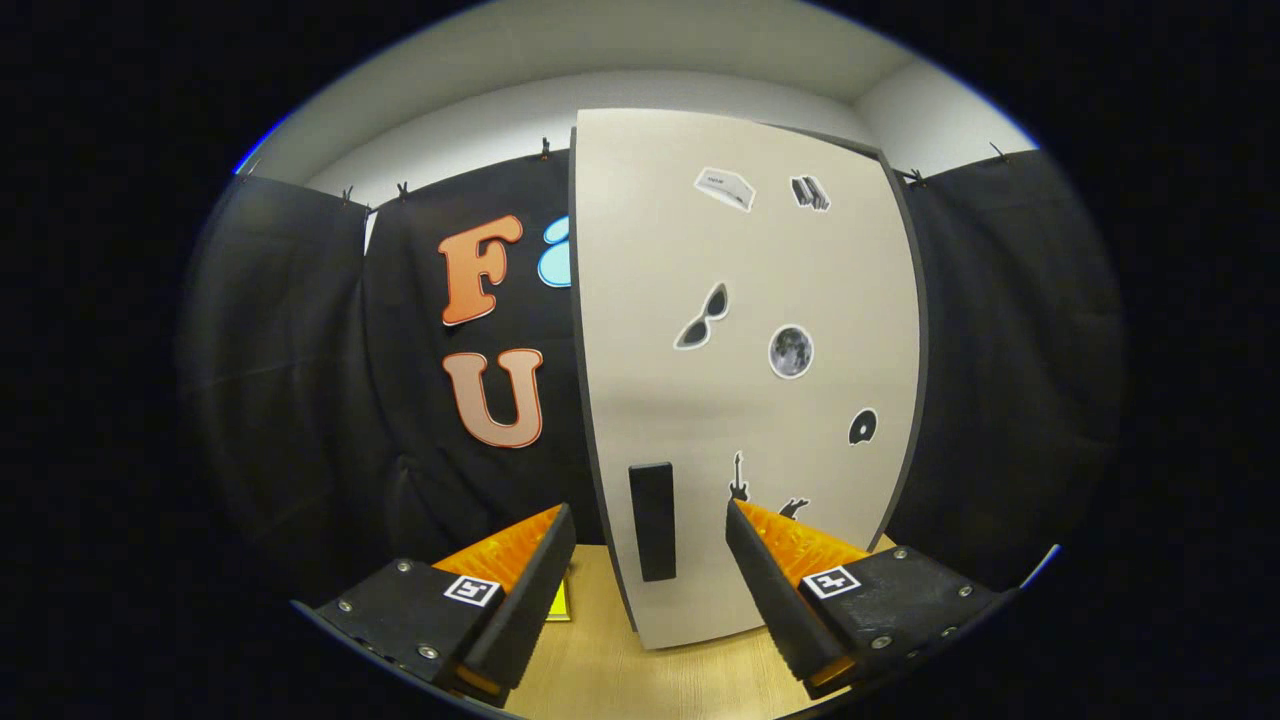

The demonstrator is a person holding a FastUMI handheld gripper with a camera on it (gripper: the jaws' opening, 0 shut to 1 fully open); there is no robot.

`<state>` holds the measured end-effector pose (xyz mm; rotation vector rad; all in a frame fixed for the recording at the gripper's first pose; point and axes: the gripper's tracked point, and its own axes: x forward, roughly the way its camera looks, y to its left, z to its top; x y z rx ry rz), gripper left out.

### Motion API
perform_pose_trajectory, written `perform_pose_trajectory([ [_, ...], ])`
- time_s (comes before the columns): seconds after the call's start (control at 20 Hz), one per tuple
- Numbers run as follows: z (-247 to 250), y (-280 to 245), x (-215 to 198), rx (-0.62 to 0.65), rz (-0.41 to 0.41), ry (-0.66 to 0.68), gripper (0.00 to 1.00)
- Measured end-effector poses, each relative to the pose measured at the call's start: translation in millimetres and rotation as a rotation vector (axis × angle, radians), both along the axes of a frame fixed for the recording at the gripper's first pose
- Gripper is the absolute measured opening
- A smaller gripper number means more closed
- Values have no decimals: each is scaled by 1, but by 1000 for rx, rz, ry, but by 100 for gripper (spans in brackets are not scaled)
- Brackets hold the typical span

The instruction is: Open the shoe cabinet door, grab the shoes and put them into the shoe cabinet, then close the shoe cabinet door.

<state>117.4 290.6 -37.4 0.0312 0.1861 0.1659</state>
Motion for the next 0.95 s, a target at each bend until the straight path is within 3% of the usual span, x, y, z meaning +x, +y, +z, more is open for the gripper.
perform_pose_trajectory([
  [0.3,35,-14,-26,-18,-3,-67,94],
  [0.95,40,-31,-55,-43,-17,-93,95],
])
